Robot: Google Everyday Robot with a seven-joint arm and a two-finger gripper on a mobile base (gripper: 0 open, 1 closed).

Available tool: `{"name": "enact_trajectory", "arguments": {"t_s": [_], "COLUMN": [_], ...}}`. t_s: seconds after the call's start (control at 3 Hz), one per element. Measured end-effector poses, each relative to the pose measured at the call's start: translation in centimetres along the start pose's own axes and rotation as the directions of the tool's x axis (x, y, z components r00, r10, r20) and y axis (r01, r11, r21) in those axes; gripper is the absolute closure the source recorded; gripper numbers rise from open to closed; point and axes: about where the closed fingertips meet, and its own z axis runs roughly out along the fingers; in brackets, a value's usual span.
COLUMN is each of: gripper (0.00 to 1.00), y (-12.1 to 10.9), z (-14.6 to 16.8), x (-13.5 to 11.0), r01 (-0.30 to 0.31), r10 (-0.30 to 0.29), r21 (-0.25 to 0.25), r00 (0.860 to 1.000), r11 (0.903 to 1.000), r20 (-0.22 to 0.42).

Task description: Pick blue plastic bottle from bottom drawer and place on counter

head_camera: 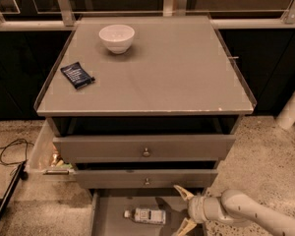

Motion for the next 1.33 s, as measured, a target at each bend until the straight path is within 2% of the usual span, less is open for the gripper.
{"name": "enact_trajectory", "arguments": {"t_s": [0.33,1.0,1.33], "gripper": [0.00,0.00,0.00], "y": [0.4,1.2,1.3], "z": [2.1,7.6,9.9], "x": [1.1,5.7,6.7], "r01": [-0.014,-0.054,-0.057], "r10": [0.014,0.052,0.054], "r21": [-0.006,-0.032,-0.051], "r00": [1.000,0.997,0.997], "r11": [0.9999,0.9981,0.9971], "r20": [-0.010,-0.053,-0.061]}}
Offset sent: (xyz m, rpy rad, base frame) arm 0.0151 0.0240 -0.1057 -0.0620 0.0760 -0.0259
